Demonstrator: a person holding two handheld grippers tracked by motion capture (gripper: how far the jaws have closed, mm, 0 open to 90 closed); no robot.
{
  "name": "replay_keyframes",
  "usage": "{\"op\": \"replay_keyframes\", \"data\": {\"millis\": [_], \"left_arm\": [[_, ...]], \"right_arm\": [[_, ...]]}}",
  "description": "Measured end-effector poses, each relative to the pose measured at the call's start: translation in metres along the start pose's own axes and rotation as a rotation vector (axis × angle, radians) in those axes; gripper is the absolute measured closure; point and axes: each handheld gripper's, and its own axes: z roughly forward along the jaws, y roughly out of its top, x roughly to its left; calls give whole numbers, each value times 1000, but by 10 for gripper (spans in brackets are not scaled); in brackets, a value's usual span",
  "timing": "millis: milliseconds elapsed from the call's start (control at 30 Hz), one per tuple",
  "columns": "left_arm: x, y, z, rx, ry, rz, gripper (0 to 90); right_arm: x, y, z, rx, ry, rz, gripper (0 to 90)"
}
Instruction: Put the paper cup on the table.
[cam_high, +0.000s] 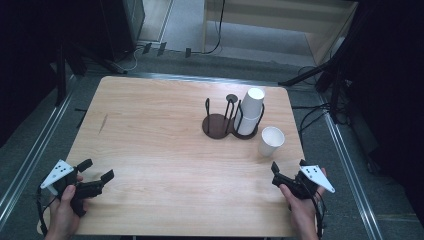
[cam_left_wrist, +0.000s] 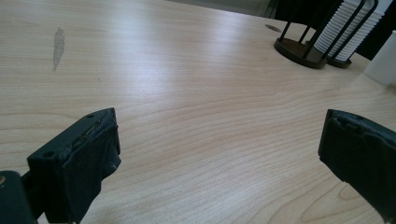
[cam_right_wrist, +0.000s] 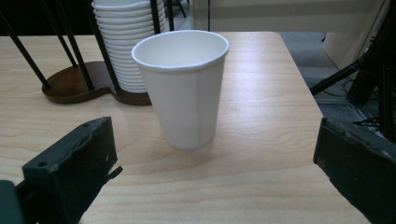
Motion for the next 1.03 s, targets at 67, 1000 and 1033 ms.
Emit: {"op": "replay_keyframes", "data": {"millis": [67, 1000, 1033], "left_arm": [[0, 0, 0, 0, 0, 1, 0], [2, 0, 0, 4, -3, -4, 0], [2, 0, 1, 1, -4, -11, 0]], "right_arm": [[-1, -1, -2, 2, -4, 3, 0], [-23, -27, -20, 34, -28, 69, 0], [-23, -27, -20, 34, -27, 69, 0]]}}
